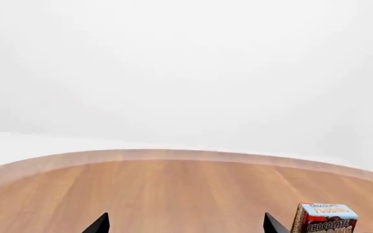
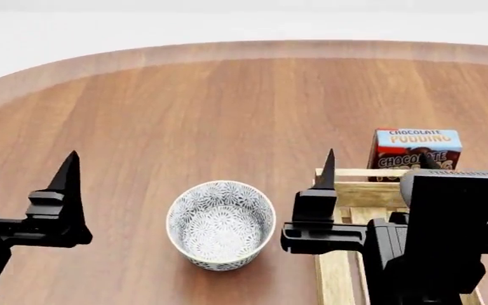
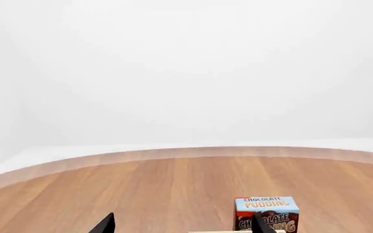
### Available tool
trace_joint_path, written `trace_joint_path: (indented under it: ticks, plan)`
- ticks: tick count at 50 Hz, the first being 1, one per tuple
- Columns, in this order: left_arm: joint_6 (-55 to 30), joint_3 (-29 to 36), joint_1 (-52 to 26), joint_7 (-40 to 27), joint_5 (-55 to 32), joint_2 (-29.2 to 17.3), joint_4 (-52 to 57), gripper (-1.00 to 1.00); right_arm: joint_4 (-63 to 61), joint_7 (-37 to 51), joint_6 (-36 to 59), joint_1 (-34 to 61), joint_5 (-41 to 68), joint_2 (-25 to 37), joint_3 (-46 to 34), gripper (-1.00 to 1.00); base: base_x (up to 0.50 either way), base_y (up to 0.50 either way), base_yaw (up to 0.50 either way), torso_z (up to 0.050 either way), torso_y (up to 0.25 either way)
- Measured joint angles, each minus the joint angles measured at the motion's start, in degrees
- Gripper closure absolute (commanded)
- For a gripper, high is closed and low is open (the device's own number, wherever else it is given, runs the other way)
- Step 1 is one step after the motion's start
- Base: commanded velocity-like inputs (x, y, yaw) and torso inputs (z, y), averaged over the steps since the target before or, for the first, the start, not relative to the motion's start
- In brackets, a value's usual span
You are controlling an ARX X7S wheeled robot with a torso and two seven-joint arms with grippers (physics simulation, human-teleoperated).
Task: Pick up the bowl on the left and put it in the tray.
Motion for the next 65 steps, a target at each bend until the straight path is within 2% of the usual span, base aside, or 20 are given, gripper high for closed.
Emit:
trace_joint_path:
  ticks: [11,33,41,65]
  plan:
    - [-3.0,-1.7,-2.6,-0.5,-3.1,0.0,1.7,-1.00,-1.6,1.0,3.9,2.5,2.4,0.4,1.8,-1.00,0.00,0.00,0.00,0.050,0.000]
    - [-4.2,-2.8,-3.5,-1.5,-5.6,0.4,1.7,-1.00,-1.2,1.3,4.1,2.6,3.3,1.4,2.6,-1.00,0.00,0.00,0.00,0.050,0.000]
    - [-3.8,-3.0,-3.3,-1.7,-5.9,0.5,0.8,-1.00,-1.2,1.4,3.7,2.3,3.4,1.7,2.3,-1.00,0.00,0.00,0.00,0.000,0.000]
    - [-1.5,-3.7,-2.9,-1.7,-6.2,0.0,-0.4,-1.00,-1.7,1.1,1.6,0.3,3.8,2.6,2.4,-1.00,0.00,0.00,0.00,0.000,-0.250]
